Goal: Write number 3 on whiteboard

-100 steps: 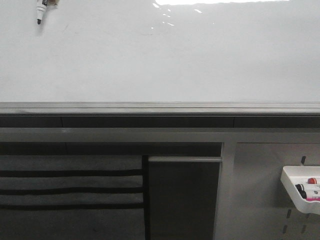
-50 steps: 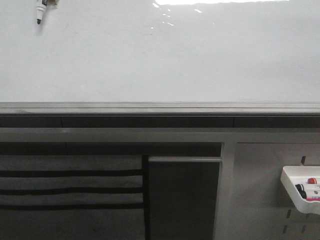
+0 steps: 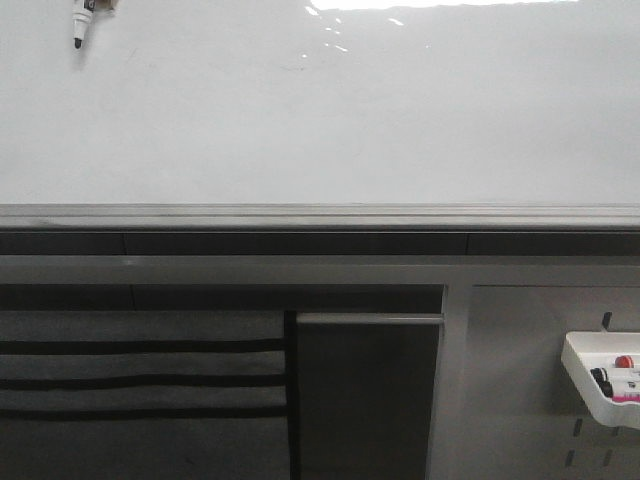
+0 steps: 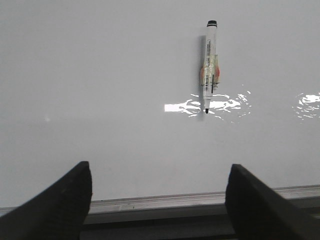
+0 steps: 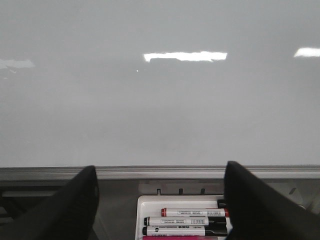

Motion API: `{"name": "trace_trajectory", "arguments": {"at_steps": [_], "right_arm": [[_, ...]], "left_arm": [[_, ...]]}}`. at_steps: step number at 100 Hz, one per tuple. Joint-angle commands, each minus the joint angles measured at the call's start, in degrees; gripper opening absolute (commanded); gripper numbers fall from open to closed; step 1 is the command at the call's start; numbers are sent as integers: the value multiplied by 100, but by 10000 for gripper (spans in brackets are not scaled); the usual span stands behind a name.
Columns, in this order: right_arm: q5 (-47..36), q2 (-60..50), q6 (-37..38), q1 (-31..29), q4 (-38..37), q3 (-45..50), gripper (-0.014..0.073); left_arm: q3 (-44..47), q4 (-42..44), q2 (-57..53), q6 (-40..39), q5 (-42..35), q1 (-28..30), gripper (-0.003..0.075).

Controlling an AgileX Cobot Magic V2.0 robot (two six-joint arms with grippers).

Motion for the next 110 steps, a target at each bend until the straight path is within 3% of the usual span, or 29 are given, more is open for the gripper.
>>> {"name": "trace_trajectory", "arguments": {"at_steps": [1, 37, 54, 81, 110], "right_arm": [[-444, 51, 5, -19, -63, -208, 478], [-683, 131, -37, 20, 347, -208, 477], [-714, 281, -568, 625, 999, -220, 476], [-1311, 598, -673, 2065, 1047, -220, 476], [-1578, 774, -673, 2276, 1047, -220, 476]], "left_arm": [[-154, -134, 81, 0, -540, -3, 495], [-166, -194, 491, 144, -967, -15, 430], [-440, -253, 1422, 175, -1227, -133, 430], [-1133, -181, 3356, 175, -1960, -643, 430], [-2220, -173, 5022, 175, -2151, -702, 430]]}}
